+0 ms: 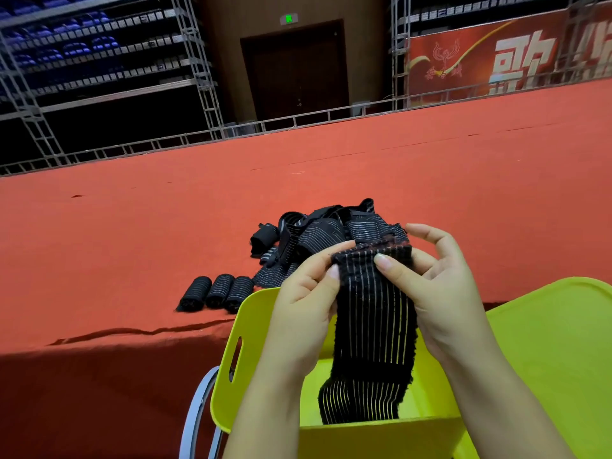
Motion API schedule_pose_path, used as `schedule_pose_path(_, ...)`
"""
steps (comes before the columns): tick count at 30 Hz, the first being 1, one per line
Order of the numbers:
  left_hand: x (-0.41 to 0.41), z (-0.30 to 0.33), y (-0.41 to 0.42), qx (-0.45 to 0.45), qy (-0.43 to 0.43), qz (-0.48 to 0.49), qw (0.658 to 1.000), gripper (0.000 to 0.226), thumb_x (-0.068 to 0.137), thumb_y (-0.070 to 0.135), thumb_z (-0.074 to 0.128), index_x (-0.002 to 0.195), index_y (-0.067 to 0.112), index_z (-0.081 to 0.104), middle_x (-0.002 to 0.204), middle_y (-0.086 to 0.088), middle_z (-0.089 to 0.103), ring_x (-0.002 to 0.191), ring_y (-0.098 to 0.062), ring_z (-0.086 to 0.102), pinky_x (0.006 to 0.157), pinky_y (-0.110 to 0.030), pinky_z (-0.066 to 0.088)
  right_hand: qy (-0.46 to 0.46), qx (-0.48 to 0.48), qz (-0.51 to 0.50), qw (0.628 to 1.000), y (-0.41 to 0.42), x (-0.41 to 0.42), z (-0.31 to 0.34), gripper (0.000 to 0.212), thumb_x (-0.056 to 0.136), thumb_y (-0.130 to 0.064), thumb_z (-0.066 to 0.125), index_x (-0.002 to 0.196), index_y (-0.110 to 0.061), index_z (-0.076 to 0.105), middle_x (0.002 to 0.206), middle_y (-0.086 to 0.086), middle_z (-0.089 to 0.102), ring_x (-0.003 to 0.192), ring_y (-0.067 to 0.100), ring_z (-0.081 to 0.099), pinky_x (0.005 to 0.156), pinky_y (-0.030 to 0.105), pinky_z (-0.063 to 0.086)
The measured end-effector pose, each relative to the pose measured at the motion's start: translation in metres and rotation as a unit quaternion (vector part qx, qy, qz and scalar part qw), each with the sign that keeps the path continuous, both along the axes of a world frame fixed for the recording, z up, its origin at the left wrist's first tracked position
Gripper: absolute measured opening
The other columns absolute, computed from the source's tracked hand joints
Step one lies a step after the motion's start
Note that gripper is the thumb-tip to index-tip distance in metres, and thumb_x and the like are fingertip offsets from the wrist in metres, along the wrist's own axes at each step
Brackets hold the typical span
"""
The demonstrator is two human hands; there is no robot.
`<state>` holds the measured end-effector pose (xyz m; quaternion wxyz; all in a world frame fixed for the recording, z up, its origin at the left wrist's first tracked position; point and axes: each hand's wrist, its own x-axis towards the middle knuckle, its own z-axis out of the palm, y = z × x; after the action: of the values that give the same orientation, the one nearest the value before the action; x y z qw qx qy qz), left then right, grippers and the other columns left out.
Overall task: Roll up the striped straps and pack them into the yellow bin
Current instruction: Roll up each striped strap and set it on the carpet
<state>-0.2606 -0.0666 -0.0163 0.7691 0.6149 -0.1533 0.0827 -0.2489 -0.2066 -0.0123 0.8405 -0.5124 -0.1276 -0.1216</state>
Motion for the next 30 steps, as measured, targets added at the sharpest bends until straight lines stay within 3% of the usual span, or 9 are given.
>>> schedule_pose_path(3,0.0,0.0,0.001,-0.025,0.01,-0.021,0.999,0.031,0.089,0.017,0.049,0.105,0.024,0.074,0.11,-0.006,0.072,0.102,-0.014,0.067,0.08,-0.023,0.054,-0.005,-0.009,-0.012,1.0,-0.001,-0.001,0.0,0.045,0.078,0.006,0.066,0.109,-0.022,0.05,0.087,0.007,0.074,0.075,0.018,0.07,0.068,0.029,0.058)
schedule_pose_path(10,-0.001,0.002,0.006,-0.027,0.02,-0.048,0.998,0.03,0.095,0.001,0.044,0.113,0.01,0.067,0.107,-0.009,0.073,0.095,-0.016,0.067,0.076,-0.023,0.054,-0.018,-0.037,-0.032,0.999,0.002,-0.003,-0.001,0.046,0.079,0.004,0.068,0.109,-0.025,0.049,0.087,0.005,0.075,0.078,0.018,0.07,0.071,0.031,0.058)
schedule_pose_path(13,-0.003,0.001,0.006,-0.03,0.005,-0.034,0.999,0.035,0.085,0.02,0.046,0.111,0.011,0.067,0.108,-0.011,0.073,0.098,-0.018,0.068,0.081,-0.028,0.054,-0.017,-0.042,-0.034,0.998,0.004,-0.003,-0.001,0.046,0.079,0.004,0.068,0.109,-0.025,0.049,0.087,0.004,0.075,0.077,0.016,0.07,0.07,0.029,0.057)
schedule_pose_path(16,-0.004,-0.001,0.004,0.005,-0.025,0.012,1.0,0.029,0.08,0.033,0.064,0.104,0.021,0.074,0.107,-0.005,0.074,0.101,-0.017,0.068,0.083,-0.028,0.054,-0.018,-0.032,-0.031,0.999,0.006,-0.004,-0.001,0.046,0.079,0.005,0.067,0.109,-0.025,0.049,0.086,0.003,0.075,0.076,0.015,0.07,0.068,0.027,0.057)
schedule_pose_path(21,-0.005,-0.001,0.002,0.023,-0.055,0.057,0.997,0.024,0.082,0.015,0.06,0.095,0.027,0.076,0.098,0.0,0.075,0.096,-0.013,0.069,0.081,-0.024,0.053,-0.022,-0.034,-0.038,0.998,0.008,-0.005,-0.004,0.042,0.078,0.003,0.069,0.108,-0.023,0.051,0.089,0.004,0.074,0.079,0.015,0.07,0.072,0.027,0.057)
schedule_pose_path(26,-0.007,0.001,0.003,-0.002,-0.061,0.081,0.995,0.025,0.082,0.016,0.059,0.09,0.03,0.077,0.095,0.0,0.075,0.094,-0.013,0.069,0.079,-0.023,0.053,-0.063,-0.088,-0.104,0.989,0.005,-0.003,-0.007,0.015,0.082,-0.005,0.068,0.085,-0.019,0.062,0.076,-0.009,0.069,0.074,0.003,0.063,0.07,0.015,0.048)
schedule_pose_path(30,-0.008,0.004,0.005,-0.021,-0.059,0.075,0.995,0.025,0.082,0.015,0.058,0.091,0.028,0.077,0.092,0.0,0.075,0.091,-0.011,0.069,0.078,-0.022,0.053,-0.075,-0.119,-0.118,0.983,0.0,-0.004,-0.008,0.015,0.084,-0.009,0.068,0.074,-0.02,0.063,0.066,-0.014,0.061,0.064,-0.001,0.052,0.063,0.011,0.042)
